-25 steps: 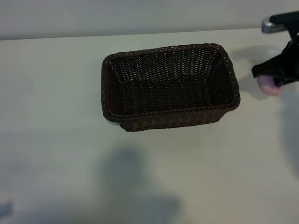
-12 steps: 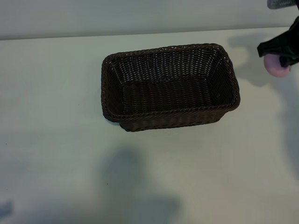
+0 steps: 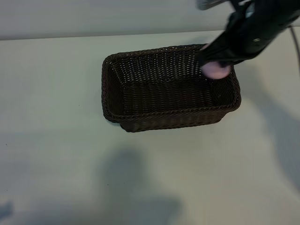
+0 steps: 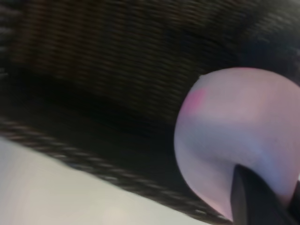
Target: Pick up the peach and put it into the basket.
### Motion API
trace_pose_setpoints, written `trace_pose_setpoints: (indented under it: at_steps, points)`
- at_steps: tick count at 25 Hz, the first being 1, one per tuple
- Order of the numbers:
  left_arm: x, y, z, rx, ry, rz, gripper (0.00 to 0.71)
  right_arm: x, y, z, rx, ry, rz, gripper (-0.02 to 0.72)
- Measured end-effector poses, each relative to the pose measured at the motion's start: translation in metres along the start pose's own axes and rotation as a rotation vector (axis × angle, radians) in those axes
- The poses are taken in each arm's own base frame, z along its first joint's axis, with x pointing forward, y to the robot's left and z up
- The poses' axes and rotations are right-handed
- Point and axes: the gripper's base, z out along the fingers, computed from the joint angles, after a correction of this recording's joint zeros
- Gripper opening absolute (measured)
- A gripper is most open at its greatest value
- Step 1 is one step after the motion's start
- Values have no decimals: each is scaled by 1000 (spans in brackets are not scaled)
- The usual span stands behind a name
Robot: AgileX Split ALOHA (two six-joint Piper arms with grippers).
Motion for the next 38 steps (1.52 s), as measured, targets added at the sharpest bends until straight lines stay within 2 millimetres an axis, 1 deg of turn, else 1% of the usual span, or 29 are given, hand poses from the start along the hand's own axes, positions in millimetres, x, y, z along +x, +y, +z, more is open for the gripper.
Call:
trace_pose_setpoints:
  at_steps: [2, 4, 7, 11, 13, 17, 20, 23, 26, 28, 30, 33, 35, 36, 38]
  points:
    - [0, 0, 0, 0, 0, 0, 594, -4, 13, 2, -18, -9, -31, 40]
    - [0, 0, 0, 0, 0, 0, 594, -8, 21, 10, -28, -15, -47, 40]
    - [0, 0, 0, 0, 0, 0, 594, -14, 25, 31, -31, -2, -57, 40]
    - [0, 0, 0, 0, 0, 0, 594, -18, 26, 68, -27, 36, -57, 40]
    - [0, 0, 0, 0, 0, 0, 594, -17, 26, 87, -24, 66, -58, 40]
    - [0, 0, 0, 0, 0, 0, 594, -13, 25, 116, -18, 116, -60, 40]
    - [0, 0, 0, 0, 0, 0, 594, -10, 25, 124, -16, 137, -62, 40]
    - [0, 0, 0, 0, 1, 0, 594, -10, 25, 124, -16, 135, -63, 43]
    - [0, 0, 0, 0, 1, 0, 594, -9, 25, 124, -15, 145, -63, 70]
    - [0, 0, 0, 0, 1, 0, 594, -8, 25, 123, -14, 162, -64, 130]
    - [0, 0, 0, 0, 1, 0, 594, -9, 25, 121, -13, 180, -65, 228]
    - [0, 0, 0, 0, 1, 0, 594, -17, 27, 112, -15, 177, -68, 440]
    - [0, 0, 0, 0, 1, 0, 594, -24, 28, 105, -16, 168, -69, 554]
    - [0, 0, 0, 0, 1, 0, 594, -29, 28, 100, -20, 160, -67, 597]
    - [0, 0, 0, 0, 1, 0, 594, -37, 29, 91, -25, 141, -65, 635]
